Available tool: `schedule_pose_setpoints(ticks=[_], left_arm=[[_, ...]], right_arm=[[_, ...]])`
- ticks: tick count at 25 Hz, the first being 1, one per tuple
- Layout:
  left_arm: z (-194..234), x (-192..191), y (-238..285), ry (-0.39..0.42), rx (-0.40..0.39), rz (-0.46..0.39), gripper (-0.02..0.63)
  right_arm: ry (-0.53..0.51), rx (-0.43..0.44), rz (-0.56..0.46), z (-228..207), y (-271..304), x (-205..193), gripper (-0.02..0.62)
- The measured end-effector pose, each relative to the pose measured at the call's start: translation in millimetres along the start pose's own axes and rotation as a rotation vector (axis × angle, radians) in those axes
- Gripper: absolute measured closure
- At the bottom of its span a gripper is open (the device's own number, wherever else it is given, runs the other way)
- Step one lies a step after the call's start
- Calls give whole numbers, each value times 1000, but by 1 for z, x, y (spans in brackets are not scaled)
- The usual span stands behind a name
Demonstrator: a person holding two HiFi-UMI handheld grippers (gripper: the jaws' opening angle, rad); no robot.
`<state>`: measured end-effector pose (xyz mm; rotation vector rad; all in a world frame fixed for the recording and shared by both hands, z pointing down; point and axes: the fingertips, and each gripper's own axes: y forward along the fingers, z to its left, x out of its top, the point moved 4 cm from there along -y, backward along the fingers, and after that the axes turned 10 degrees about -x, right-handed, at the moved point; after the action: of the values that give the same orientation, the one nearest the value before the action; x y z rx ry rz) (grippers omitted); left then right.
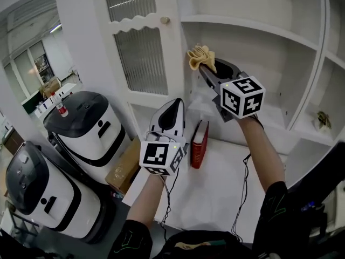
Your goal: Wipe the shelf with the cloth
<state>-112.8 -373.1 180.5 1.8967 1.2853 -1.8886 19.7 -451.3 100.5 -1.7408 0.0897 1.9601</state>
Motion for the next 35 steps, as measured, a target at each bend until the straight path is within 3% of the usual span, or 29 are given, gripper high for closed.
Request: schedule_pose_setpoints(ticks=[8, 15, 29, 35], left_arm=[[-7, -24, -13, -67, -24, 9, 609], [-4, -35, -24, -106, -37, 7, 610], [-12, -64, -22, -182, -108, 57, 611], [-34, -66, -16, -79, -179, 77, 611]], right_arm=[[-130, -121, 265, -13, 25, -50, 465], [-171, -113, 415, -1, 45, -84, 465], [-198, 4, 393, 39, 19, -81, 465], [-198, 89, 399, 52, 3, -77, 465]])
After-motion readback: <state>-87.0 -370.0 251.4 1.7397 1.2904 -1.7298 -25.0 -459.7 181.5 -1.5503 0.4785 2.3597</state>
